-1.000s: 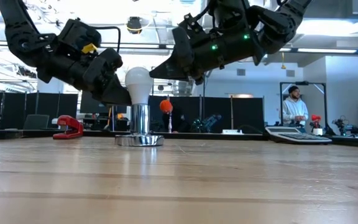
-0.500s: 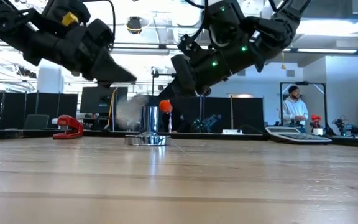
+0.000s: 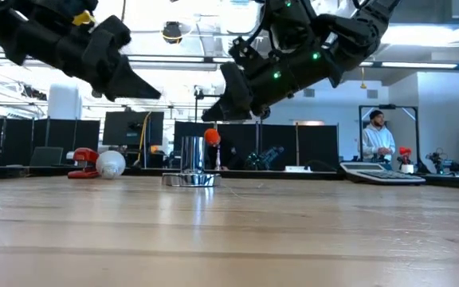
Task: Screw lightbulb
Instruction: Remove the lightbulb from the silver lamp socket
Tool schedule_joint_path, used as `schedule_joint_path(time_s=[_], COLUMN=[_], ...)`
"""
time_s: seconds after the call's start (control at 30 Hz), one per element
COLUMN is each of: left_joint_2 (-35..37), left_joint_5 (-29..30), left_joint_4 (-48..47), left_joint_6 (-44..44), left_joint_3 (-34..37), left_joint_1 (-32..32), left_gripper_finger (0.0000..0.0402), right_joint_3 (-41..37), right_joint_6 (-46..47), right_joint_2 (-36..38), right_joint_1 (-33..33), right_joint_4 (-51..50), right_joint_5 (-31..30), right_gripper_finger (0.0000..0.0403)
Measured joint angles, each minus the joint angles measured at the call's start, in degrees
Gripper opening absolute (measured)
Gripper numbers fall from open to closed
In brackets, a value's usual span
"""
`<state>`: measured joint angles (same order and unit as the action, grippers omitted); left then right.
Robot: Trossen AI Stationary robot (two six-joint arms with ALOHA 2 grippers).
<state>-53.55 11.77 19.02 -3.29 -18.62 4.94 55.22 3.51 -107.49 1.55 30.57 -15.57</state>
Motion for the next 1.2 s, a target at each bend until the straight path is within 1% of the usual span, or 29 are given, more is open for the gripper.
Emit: schedule_joint_path(time_s=[0.07,0.13,0.2,0.23,0.33,0.43,0.6,0.73,0.83,0.97,1.1,1.2], left_joint_2=[3.7,7.2,9.8,10.8,12.2,11.1,7.4,3.8,0.8,-3.0,-6.1,-8.9], left_joint_5=[4.4,10.6,16.8,18.4,18.8,18.7,18.6,15.8,14.2,14.1,14.2,16.3], left_joint_4=[-3.4,-8.3,-14.3,-16.9,-25.3,-29.4,-29.6,-28.5,-28.2,-28.5,-30.7,-33.3], left_joint_6=[0.5,0.1,-3.5,-5.7,-12.8,-19.7,-30.6,-34.2,-38.2,-42.6,-44.5,-46.4], left_joint_3=[0.0,0.0,0.0,0.0,0.0,0.0,-0.1,-0.4,-0.4,-0.4,-2.1,-4.5], left_joint_1=[-0.1,0.1,1.1,1.9,4.4,6.1,8.1,9.3,10.0,10.4,10.4,10.9], left_gripper_finger=[0.0,0.0,0.0,0.0,0.0013,0.0048,0.0127,0.0184,0.0215,0.0234,0.0237,0.0237], right_joint_3=[0.0,0.0,0.0,0.0,0.0,0.0,0.0,0.0,0.0,0.0,0.1,0.1], right_joint_6=[0.4,1.5,3.2,4.1,6.4,8.4,8.7,9.3,10.2,10.2,10.2,10.2], right_joint_2=[0.8,1.4,1.8,1.9,1.9,1.9,1.9,1.9,1.9,1.9,1.9,1.9], right_joint_1=[-0.3,-0.5,-0.3,-0.1,0.2,0.1,0.0,0.0,0.1,0.1,0.1,0.1], right_joint_4=[-0.2,-0.1,-0.3,-0.2,-0.2,-0.2,-0.1,-0.2,-0.3,-0.3,-1.8,-3.2], right_joint_5=[0.0,0.2,0.6,0.6,0.6,0.6,0.6,0.7,0.7,0.9,2.1,2.2], right_gripper_finger=[0.0009,0.001,0.0013,0.0016,0.002,0.0022,0.0023,0.0024,0.0024,0.0024,0.0024,0.0024])
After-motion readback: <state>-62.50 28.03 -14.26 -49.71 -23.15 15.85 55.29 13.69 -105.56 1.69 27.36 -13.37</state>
